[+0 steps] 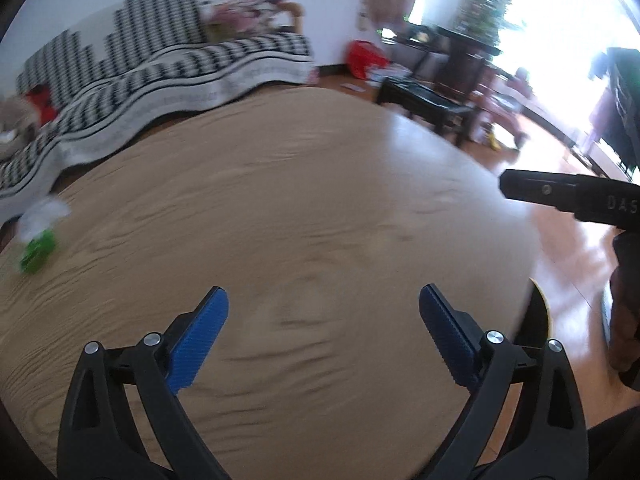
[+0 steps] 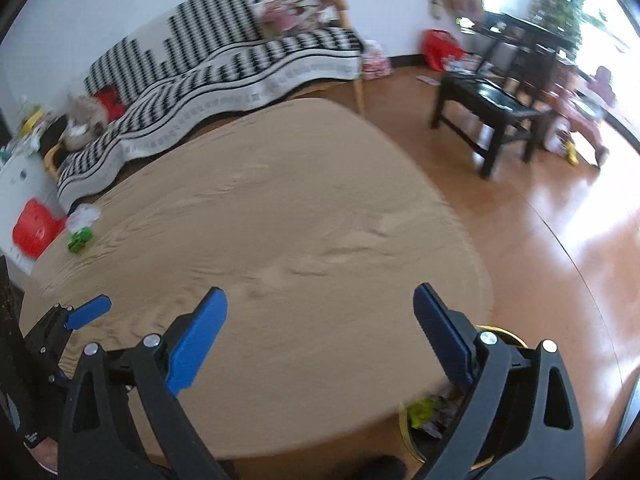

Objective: Collect trash
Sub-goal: 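Return both tools to the trash on the table, then grasp the green plastic toy piece with the left tool while the right tool grasps the clear plastic bag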

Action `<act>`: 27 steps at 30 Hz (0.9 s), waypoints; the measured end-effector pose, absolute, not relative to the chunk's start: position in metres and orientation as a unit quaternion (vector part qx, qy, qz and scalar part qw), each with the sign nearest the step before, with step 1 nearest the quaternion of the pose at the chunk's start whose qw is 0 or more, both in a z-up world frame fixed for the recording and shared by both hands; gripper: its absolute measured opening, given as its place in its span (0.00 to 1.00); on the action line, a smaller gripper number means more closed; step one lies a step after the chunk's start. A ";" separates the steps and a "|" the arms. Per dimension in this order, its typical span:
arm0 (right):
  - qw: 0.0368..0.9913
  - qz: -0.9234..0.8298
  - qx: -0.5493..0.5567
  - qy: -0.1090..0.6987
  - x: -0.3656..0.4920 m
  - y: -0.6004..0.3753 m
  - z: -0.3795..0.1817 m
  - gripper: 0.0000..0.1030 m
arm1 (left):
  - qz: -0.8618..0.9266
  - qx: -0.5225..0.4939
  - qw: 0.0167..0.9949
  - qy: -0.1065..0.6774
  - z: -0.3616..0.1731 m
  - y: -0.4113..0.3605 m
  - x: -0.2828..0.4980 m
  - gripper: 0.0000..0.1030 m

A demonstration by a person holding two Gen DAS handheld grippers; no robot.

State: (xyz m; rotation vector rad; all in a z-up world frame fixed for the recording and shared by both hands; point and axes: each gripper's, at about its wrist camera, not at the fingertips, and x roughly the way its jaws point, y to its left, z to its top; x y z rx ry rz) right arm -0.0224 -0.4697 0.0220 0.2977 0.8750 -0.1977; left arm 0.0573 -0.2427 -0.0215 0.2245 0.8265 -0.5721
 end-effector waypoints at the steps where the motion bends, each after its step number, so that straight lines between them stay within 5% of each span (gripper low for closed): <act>1: 0.891 -0.087 0.140 0.423 -0.010 -0.456 0.023 0.89 | -0.263 0.103 0.874 0.395 -0.022 -0.229 0.063 0.91; 14: 0.883 0.013 0.060 0.465 0.111 -0.284 -0.006 0.91 | -0.058 0.000 0.910 0.410 -0.032 -0.036 0.162 0.93; 27: 0.868 0.051 0.023 0.494 0.146 -0.239 -0.041 0.91 | 0.028 -0.065 0.896 0.439 -0.059 -0.005 0.270 0.93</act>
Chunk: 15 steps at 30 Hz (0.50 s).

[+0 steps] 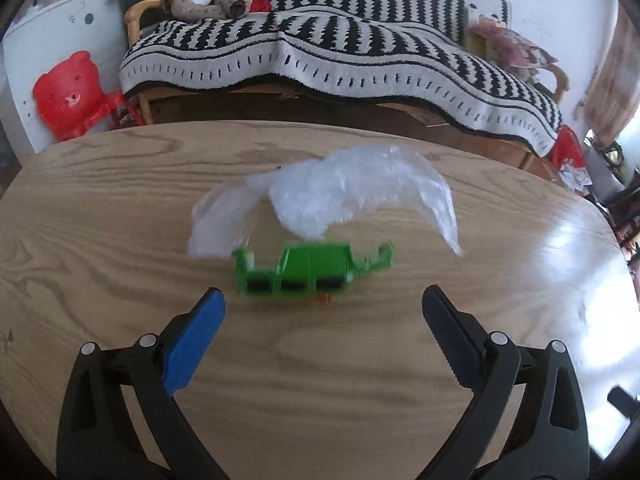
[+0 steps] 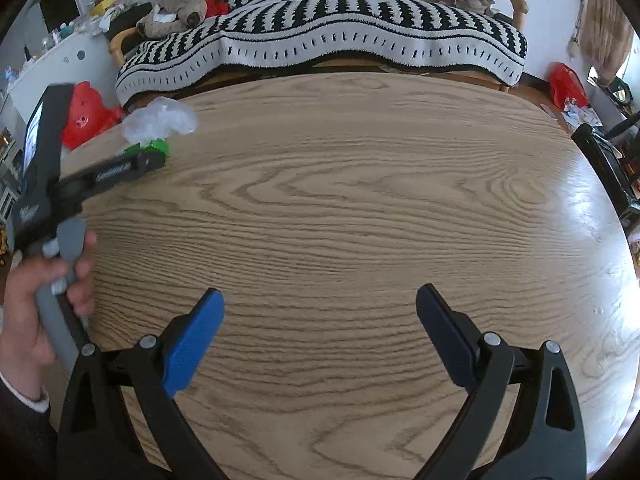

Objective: Collect trash
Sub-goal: 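Grasp the green plastic toy piece with the left tool while the right tool grasps the clear plastic bag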

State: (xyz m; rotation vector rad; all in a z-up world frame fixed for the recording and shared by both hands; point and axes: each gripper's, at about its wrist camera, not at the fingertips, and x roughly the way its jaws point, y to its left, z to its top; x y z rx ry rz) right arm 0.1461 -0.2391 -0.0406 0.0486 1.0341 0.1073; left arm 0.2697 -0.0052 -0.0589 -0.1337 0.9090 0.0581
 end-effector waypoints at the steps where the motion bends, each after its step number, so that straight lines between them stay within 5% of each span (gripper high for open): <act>1: 0.867 0.052 0.024 0.495 0.148 -0.242 -0.041 0.91 | 0.028 -0.067 0.895 0.440 -0.060 -0.007 0.274 0.93; 8: 0.865 0.046 0.041 0.499 0.156 -0.257 -0.047 0.91 | 0.033 -0.058 0.895 0.441 -0.066 -0.010 0.292 0.93; 11: 0.865 0.045 0.045 0.498 0.160 -0.260 -0.047 0.91 | 0.035 -0.051 0.901 0.429 -0.064 -0.008 0.287 0.74; 15: 0.863 0.048 0.049 0.500 0.168 -0.254 -0.050 0.91 | 0.023 -0.063 0.899 0.433 -0.062 0.002 0.273 0.74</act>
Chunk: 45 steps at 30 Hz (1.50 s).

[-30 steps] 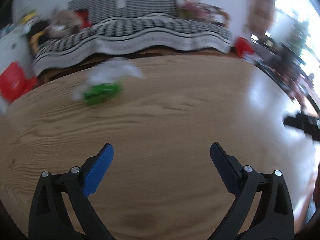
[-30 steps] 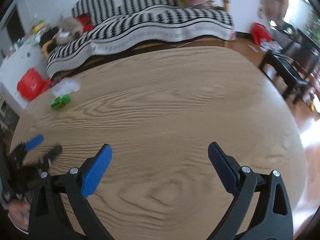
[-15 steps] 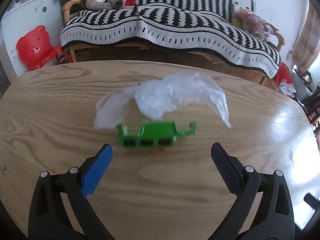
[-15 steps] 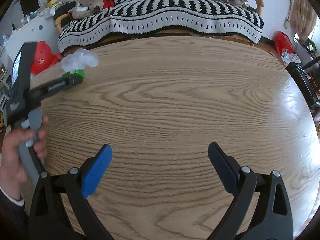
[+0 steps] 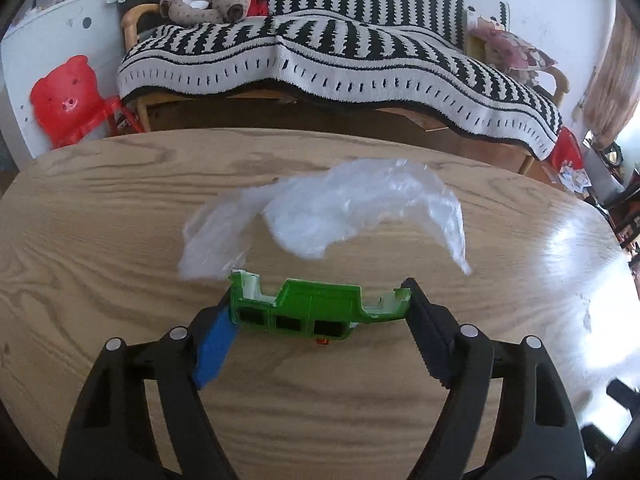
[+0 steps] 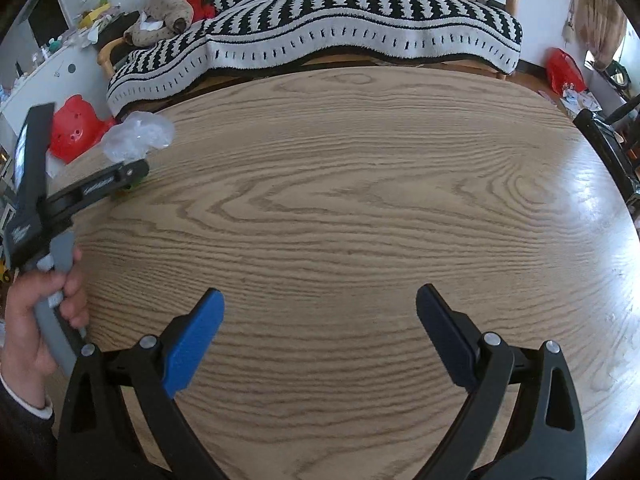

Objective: Collect trash
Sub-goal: 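Grasp the green plastic toy piece with the left tool while the right tool grasps the clear plastic bag, then carry the green toy piece and plastic bag over the black bin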

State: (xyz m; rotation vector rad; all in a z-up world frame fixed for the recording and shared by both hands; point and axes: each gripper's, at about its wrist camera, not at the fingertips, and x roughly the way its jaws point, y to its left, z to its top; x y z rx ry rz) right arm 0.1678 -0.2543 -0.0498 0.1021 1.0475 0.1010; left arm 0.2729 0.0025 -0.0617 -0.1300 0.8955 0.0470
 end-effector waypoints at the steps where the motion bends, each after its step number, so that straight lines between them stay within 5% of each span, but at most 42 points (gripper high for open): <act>1: 0.863 0.050 0.049 0.501 0.170 -0.251 -0.051 0.91 | 0.021 -0.065 0.897 0.436 -0.062 0.005 0.269 0.74; 16: 0.861 0.112 0.046 0.495 0.239 -0.134 -0.049 0.93 | 0.023 -0.062 0.896 0.438 -0.032 0.086 0.152 0.74; 23: 0.876 0.126 0.036 0.465 0.297 -0.066 -0.010 0.93 | 0.013 -0.105 0.890 0.443 -0.028 0.104 0.154 0.74; 29: 0.852 0.109 -0.033 0.510 0.344 -0.017 -0.044 0.92 | 0.008 -0.131 0.891 0.435 -0.020 0.111 0.163 0.74; 33: 0.850 0.097 -0.042 0.517 0.353 -0.014 -0.064 0.67 | 0.010 -0.135 0.889 0.438 -0.021 0.115 0.167 0.74; 35: 0.855 0.092 -0.047 0.508 0.351 -0.016 -0.065 0.29 | 0.014 -0.139 0.889 0.437 -0.021 0.118 0.167 0.74; 36: 0.854 0.095 -0.042 0.509 0.350 -0.020 -0.064 0.24 | 0.017 -0.140 0.888 0.437 -0.021 0.119 0.167 0.74; 38: 0.855 0.097 -0.033 0.508 0.343 -0.027 -0.061 0.15 | 0.018 -0.142 0.887 0.438 -0.022 0.119 0.168 0.74; 45: 0.870 0.091 -0.025 0.483 0.283 -0.078 -0.035 0.13 | 0.004 -0.129 0.892 0.434 -0.013 0.096 0.165 0.74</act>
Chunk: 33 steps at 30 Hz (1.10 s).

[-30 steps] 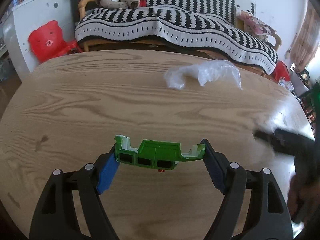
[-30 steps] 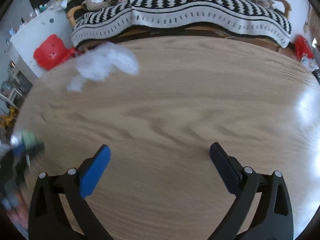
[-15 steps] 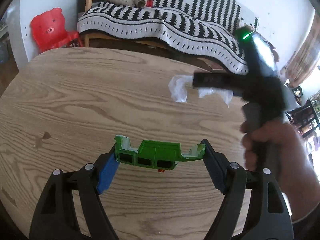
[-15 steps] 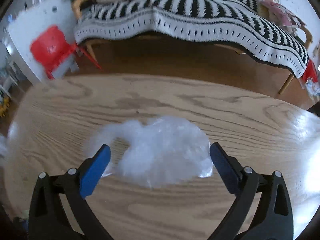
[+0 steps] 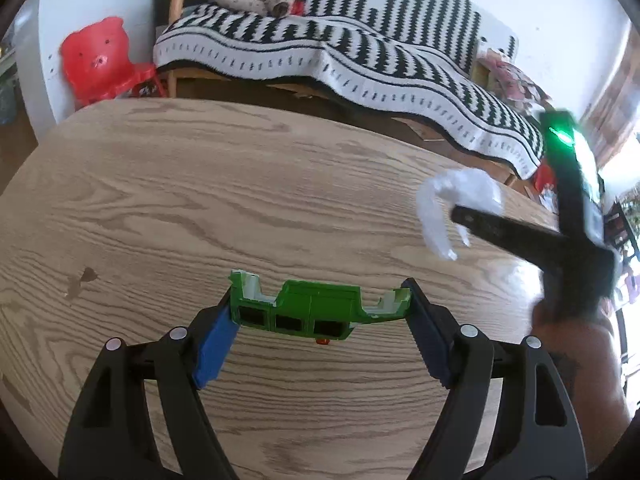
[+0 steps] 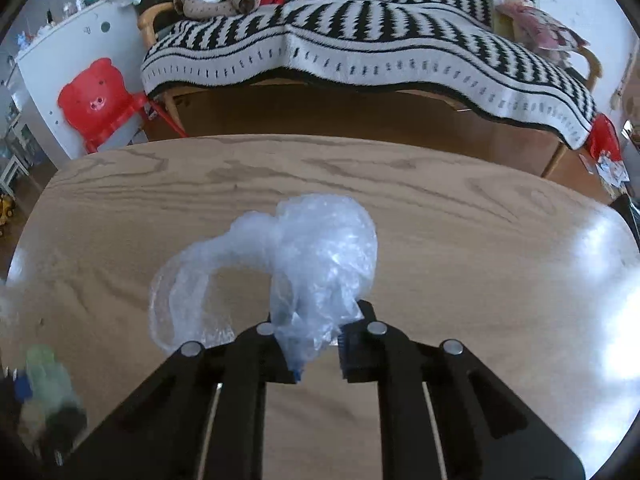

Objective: Collect trash
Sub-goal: 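Carry the green toy piece and plastic bag over the black bin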

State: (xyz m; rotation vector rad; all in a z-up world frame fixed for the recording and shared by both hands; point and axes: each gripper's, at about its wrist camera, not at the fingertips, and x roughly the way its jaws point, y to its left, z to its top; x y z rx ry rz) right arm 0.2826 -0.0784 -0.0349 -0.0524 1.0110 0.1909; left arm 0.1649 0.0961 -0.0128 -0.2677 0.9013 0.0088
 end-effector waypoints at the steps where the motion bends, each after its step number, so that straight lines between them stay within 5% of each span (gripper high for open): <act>1: 0.872 0.089 -0.023 0.480 0.273 -0.089 -0.030 0.13 | -0.002 -0.125 0.892 0.434 -0.011 0.089 0.164 0.74; 33: 0.868 -0.225 0.164 0.412 -0.147 -0.555 -0.005 0.13 | -0.381 0.125 0.834 0.380 0.009 -0.374 -0.008 0.74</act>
